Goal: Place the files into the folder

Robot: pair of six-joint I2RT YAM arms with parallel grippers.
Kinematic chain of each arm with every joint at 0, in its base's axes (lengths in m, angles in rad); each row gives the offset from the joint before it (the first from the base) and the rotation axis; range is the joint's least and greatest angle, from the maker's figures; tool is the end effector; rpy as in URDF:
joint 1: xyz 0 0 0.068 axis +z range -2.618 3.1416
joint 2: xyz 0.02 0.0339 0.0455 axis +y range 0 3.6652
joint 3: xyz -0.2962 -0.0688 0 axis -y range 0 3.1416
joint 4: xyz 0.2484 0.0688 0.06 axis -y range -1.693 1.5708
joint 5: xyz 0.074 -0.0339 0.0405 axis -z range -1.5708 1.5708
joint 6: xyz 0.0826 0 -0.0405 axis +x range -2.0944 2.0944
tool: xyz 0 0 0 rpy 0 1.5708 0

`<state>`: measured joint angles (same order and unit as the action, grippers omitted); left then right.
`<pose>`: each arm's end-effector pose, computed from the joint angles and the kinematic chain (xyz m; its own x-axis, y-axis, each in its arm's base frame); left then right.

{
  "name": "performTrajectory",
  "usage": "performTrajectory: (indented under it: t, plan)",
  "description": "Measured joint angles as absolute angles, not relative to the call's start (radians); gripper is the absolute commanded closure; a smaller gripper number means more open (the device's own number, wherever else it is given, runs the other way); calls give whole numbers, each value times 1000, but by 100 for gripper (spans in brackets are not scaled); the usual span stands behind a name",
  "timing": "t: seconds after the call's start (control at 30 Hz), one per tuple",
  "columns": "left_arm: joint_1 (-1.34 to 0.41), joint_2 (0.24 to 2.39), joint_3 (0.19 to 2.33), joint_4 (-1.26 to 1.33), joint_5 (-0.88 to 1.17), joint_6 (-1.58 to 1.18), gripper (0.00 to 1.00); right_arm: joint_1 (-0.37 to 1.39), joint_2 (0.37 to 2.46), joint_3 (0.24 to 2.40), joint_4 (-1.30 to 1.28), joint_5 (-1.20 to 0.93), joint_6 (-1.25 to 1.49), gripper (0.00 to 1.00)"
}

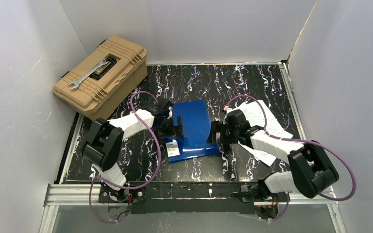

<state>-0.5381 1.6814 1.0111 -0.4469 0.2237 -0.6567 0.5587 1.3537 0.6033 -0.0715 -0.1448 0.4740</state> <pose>0.2932 -0.1963 0.1617 -0.9674 -0.1159 -0.2253 -0.0093 0.9049 -0.4255 0.2352 0.1611 0.1632 -0.8300 0.0138 -0.5575 -0.2573 0.8774 0.4048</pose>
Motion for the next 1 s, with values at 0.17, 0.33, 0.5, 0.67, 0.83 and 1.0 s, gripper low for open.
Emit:
performTrajectory:
  t: [0.17,0.33,0.5,0.67,0.83,1.0]
  plan:
    - [-600,1681,1017,-469,201,-646,2,559,1295,568,-108,-113,488,1]
    - [-619,1682,1023,-481,186,-638,2,558,1288,554,-88,-126,498,2]
    - [-636,1682,1031,-488,174,-635,2,559,1283,526,-25,-162,502,3]
    - [-648,1682,1032,-491,169,-633,2,581,1275,506,15,-174,514,4]
    - [-651,1682,1032,-495,160,-631,2,614,1238,474,28,-159,532,5]
    - [-677,1682,1026,-493,141,-628,2,672,1168,429,19,-113,569,5]
